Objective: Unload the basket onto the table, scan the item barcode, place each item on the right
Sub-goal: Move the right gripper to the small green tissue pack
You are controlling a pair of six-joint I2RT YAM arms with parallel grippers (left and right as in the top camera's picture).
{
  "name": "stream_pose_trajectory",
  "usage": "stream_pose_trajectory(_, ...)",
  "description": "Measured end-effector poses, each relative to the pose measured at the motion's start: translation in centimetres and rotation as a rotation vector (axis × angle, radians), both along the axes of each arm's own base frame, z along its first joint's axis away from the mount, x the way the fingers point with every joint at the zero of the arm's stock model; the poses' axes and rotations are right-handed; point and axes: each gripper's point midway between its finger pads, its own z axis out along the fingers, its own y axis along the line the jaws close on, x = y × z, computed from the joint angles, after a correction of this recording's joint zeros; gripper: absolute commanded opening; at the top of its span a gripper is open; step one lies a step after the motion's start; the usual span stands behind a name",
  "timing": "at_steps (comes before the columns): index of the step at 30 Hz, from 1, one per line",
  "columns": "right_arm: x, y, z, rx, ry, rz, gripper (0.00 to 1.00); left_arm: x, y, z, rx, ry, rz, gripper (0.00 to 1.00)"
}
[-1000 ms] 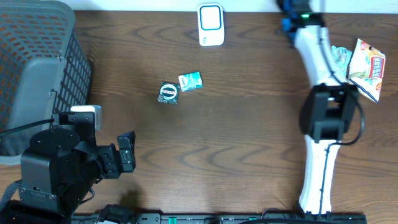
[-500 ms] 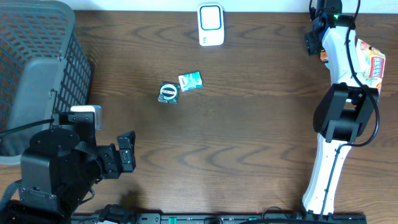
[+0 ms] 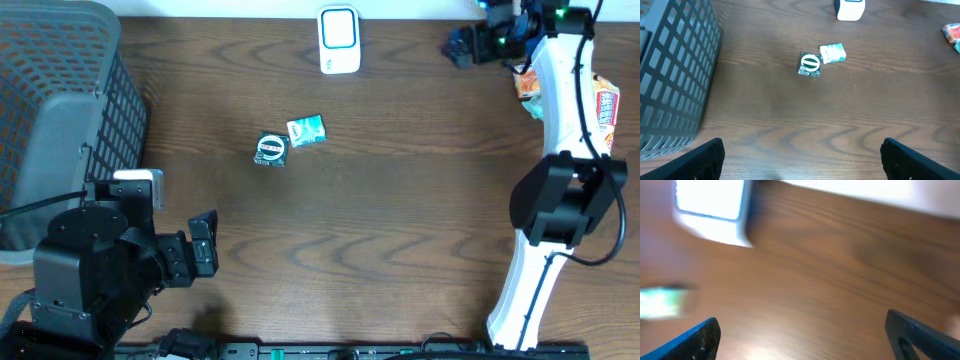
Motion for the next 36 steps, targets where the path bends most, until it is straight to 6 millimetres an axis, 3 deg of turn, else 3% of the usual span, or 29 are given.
stream_pose_trajectory(3,-1.3,5.1,1.7,0.178,0.005,0.135,0.99,0.0,0.0,0.0,0.000,0.000,0.000,0.98)
stream_pose_trajectory(6,-2.0,7.9,1.6,0.218,0.048,0.158,0.99,0.0,0.0,0.0,0.000,0.000,0.000,0.98)
stream_pose_trajectory(11,-2.9,13.1,-0.6,0.146,0.109,0.168,0.97,0.0,0.0,0.0,0.000,0.000,0.000,0.98)
stream_pose_trajectory(14,-3.3,16.6,-2.8,0.080,0.129,0.181,0.94,0.0,0.0,0.0,0.000,0.000,0.000,0.98)
stream_pose_trajectory(16,-3.5,18.6,-4.3,0.046,0.138,0.186,0.85,0.0,0.0,0.0,0.000,0.000,0.000,0.98)
stream_pose_trajectory(19,-4.0,21.7,-6.6,0.007,0.151,0.189,0.53,0.0,0.0,0.0,0.000,0.000,0.000,0.98)
stream_pose_trajectory(20,-4.0,22.4,-7.1,0.000,0.154,0.186,0.47,0.0,0.0,0.0,0.000,0.000,0.000,0.98)
stream_pose_trajectory(22,-3.9,24.0,-8.1,-0.007,0.147,0.174,0.44,0.0,0.0,0.0,0.000,0.000,0.000,0.98)
stream_pose_trajectory(25,-3.7,26.0,-9.3,-0.006,0.127,0.175,0.40,0.0,0.0,0.0,0.000,0.000,0.000,0.98)
stream_pose_trajectory(27,-3.5,27.4,-10.3,-0.003,0.114,0.177,0.31,0.0,0.0,0.0,0.000,0.000,0.000,0.98)
stream_pose_trajectory(29,-3.6,28.3,-11.9,-0.016,0.121,0.172,0.33,0.0,0.0,0.0,0.000,0.000,0.000,0.98)
stream_pose_trajectory(30,-3.6,28.4,-12.4,-0.023,0.122,0.170,0.39,0.0,0.0,0.0,0.000,0.000,0.000,0.98)
stream_pose_trajectory(36,-5.8,27.5,-17.1,-0.143,0.240,0.137,0.40,0.0,0.0,0.0,0.000,0.000,0.000,0.98)
